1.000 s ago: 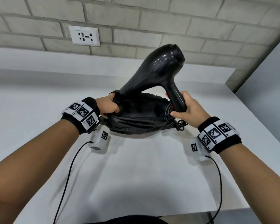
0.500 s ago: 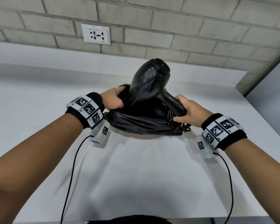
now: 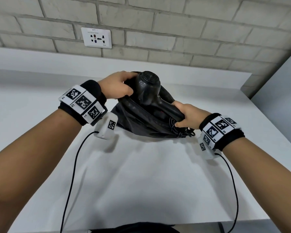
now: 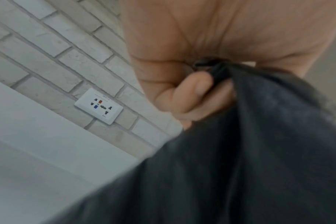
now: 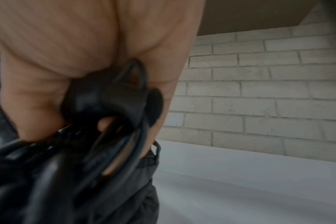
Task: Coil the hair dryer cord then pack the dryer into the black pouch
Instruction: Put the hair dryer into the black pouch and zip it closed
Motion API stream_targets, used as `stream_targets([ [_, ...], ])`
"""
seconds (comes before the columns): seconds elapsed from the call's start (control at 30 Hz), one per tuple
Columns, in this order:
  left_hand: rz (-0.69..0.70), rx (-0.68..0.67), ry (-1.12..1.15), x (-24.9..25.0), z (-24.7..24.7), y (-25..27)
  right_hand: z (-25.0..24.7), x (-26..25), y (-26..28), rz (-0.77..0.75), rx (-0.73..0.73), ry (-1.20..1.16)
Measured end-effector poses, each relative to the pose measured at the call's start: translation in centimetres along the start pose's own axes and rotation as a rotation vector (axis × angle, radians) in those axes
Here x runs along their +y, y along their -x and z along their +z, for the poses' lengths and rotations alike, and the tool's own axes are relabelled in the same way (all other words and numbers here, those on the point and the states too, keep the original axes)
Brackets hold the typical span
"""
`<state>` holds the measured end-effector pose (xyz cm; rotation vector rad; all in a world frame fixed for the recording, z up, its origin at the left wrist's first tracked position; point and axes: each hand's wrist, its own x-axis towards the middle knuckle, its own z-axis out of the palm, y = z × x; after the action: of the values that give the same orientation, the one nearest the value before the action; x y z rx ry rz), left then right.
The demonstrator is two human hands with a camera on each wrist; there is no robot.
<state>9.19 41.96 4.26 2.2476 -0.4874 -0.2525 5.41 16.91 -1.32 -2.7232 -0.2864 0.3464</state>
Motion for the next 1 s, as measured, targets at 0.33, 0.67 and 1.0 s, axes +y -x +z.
stream_targets([
  [0.33,0.017,0.310,-0.072,0.6,0.0,-1.4,-0.3,-1.1,-0.3,0.046,-0.004,0.092],
  [0.67,0.779,0.550,-0.591,1.9,7.4,-0.1,-0.2,-2.1,-0.5,0.002,0.061,0.171],
  [1.0,0.176,-0.113,-0.793,4.5,8.5,-3.5,-0.1,-3.1,0.3,-0.020,0.183,0.024],
])
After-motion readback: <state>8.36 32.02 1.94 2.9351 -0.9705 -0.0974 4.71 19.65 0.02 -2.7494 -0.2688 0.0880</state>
